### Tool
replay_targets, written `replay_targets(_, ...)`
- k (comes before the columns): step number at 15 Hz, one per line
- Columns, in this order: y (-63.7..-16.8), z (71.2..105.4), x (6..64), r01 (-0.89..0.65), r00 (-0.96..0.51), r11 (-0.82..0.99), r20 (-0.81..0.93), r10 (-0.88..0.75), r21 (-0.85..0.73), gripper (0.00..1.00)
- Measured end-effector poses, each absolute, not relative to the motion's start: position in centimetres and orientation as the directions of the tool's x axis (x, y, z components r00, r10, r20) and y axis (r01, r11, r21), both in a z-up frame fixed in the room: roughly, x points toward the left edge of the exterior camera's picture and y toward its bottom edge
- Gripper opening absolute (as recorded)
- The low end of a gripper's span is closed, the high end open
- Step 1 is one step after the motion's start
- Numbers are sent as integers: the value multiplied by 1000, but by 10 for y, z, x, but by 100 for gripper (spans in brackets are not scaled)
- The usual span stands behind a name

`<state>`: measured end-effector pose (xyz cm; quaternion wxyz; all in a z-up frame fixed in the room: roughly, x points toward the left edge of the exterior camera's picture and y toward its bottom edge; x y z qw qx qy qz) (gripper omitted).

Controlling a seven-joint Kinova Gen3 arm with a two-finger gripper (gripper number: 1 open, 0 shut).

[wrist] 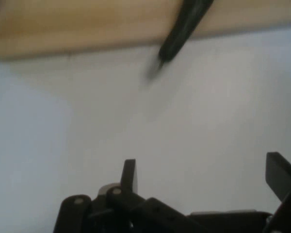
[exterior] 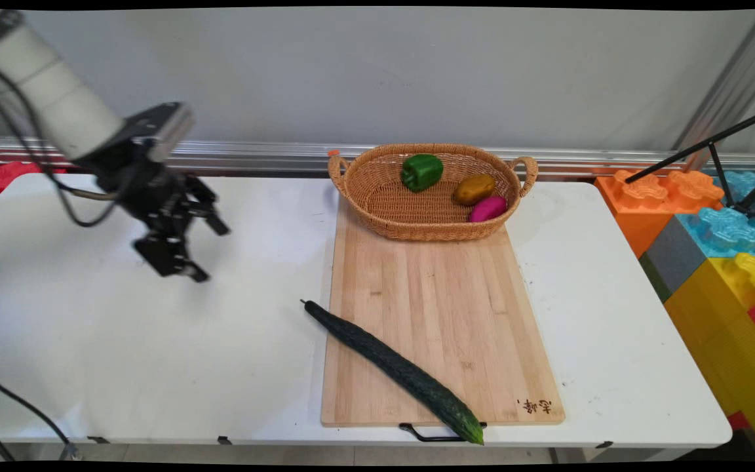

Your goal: Pick up the cucumber from the cutting board

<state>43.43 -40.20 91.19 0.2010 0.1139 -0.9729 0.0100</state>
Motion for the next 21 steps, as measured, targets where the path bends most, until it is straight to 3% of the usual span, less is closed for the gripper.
replay_targets(9, -423, 892, 311, 61, -865, 998, 499, 51, 4, 100)
replay_targets(14, -424, 852, 269, 195, -844, 981, 508, 174, -11, 100)
replay_targets(21, -435, 790, 233, 262, -824, 964, 511, 246, -42, 100)
